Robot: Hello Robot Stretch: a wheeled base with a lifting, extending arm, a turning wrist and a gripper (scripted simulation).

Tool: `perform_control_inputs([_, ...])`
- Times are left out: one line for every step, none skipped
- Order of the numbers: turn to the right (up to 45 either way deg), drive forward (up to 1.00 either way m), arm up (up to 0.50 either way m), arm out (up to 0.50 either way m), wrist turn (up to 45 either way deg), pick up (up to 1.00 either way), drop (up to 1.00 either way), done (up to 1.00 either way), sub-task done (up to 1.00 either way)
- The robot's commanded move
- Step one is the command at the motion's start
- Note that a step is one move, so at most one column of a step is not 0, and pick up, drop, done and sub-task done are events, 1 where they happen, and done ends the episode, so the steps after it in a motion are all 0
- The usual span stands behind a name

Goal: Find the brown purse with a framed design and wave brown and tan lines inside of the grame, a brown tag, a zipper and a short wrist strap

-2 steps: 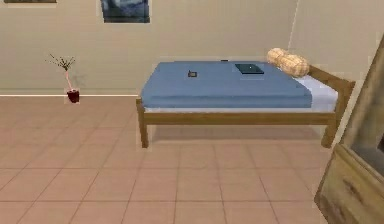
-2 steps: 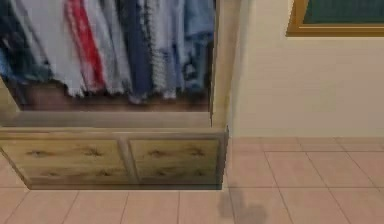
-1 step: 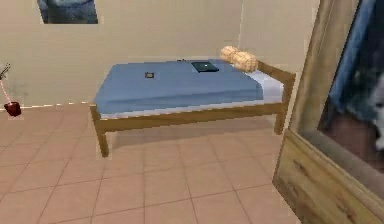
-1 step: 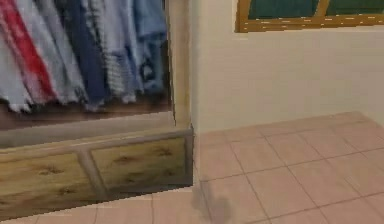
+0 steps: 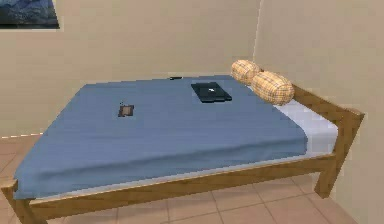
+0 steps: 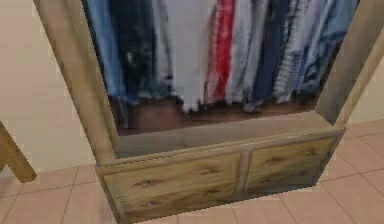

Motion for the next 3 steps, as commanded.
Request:
perform_control_inputs([0.0, 0.35, 0.0, 0.0, 0.0, 0.0, 0.0, 0.0, 0.0])
perform_control_inputs([-24.0, 0.0, 0.0, 0.0, 0.0, 0.0, 0.0, 0.0, 0.0])
perform_control_inputs([0.0, 0.0, 0.0, 0.0, 0.0, 0.0, 0.0, 1.0, 0.0])
